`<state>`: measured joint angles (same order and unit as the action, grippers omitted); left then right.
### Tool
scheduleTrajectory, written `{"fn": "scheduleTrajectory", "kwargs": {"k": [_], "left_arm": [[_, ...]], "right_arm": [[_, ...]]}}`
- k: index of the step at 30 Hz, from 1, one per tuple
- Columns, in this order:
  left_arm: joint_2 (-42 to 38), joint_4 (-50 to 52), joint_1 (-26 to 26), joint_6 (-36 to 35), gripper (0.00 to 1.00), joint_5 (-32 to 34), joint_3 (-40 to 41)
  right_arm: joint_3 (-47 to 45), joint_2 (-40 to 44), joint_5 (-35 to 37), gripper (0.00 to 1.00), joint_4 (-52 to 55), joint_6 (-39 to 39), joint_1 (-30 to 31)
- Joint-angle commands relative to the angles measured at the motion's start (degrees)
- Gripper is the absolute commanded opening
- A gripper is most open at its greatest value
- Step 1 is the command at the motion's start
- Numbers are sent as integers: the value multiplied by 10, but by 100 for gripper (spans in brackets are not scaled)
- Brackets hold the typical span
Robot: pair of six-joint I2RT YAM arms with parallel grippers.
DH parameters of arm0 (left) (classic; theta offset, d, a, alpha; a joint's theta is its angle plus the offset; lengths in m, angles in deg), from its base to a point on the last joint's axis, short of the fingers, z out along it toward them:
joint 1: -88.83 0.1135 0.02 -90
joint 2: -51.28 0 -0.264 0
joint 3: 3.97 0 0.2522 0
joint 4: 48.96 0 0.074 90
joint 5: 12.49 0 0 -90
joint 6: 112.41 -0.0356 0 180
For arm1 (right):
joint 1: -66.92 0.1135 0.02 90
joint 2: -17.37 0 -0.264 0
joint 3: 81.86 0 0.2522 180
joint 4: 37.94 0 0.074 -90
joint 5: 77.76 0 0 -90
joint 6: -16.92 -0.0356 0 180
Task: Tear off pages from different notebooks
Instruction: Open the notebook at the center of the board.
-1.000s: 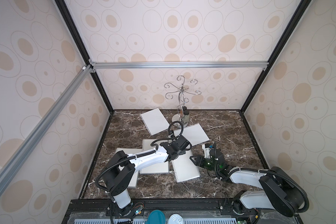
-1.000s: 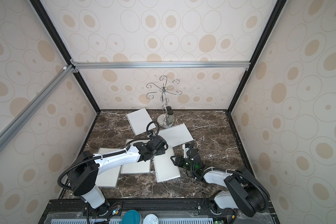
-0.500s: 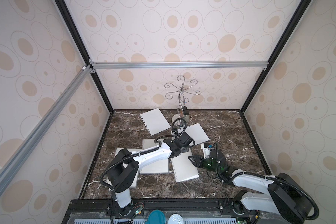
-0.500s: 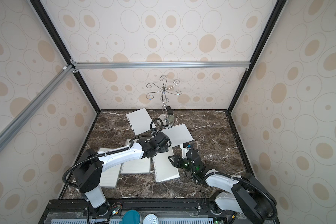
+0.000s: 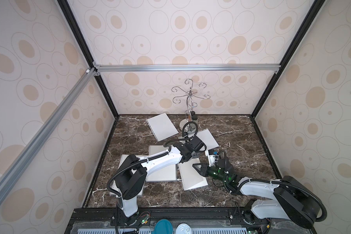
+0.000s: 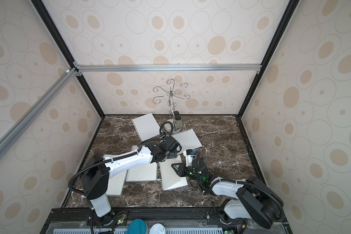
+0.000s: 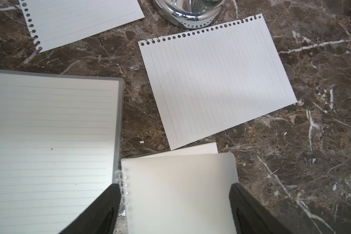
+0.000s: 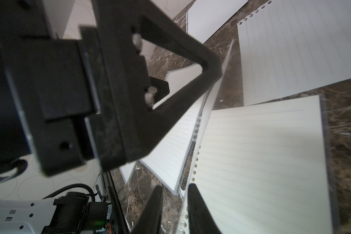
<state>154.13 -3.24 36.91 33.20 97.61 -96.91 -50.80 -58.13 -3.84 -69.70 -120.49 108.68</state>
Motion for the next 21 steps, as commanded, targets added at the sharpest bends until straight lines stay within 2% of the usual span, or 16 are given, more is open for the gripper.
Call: {"fn": "scheduleTrajectory", "kwargs": {"k": [1,7,15,21], "left_arm": [[-21,18,-4,-2,85,17,-13],[-62,16,-5,16,85,37,10],[-160,-89,-5,22,87,40,119],[-158,-81,-5,28,87,35,131]], "right_arm": [[-5,-11,-2,24,-65,-1,17],[8,-16,10,24,-61,14,33],[0,-11,25,24,-62,17,40],[6,-8,31,28,-59,19,49]]}}
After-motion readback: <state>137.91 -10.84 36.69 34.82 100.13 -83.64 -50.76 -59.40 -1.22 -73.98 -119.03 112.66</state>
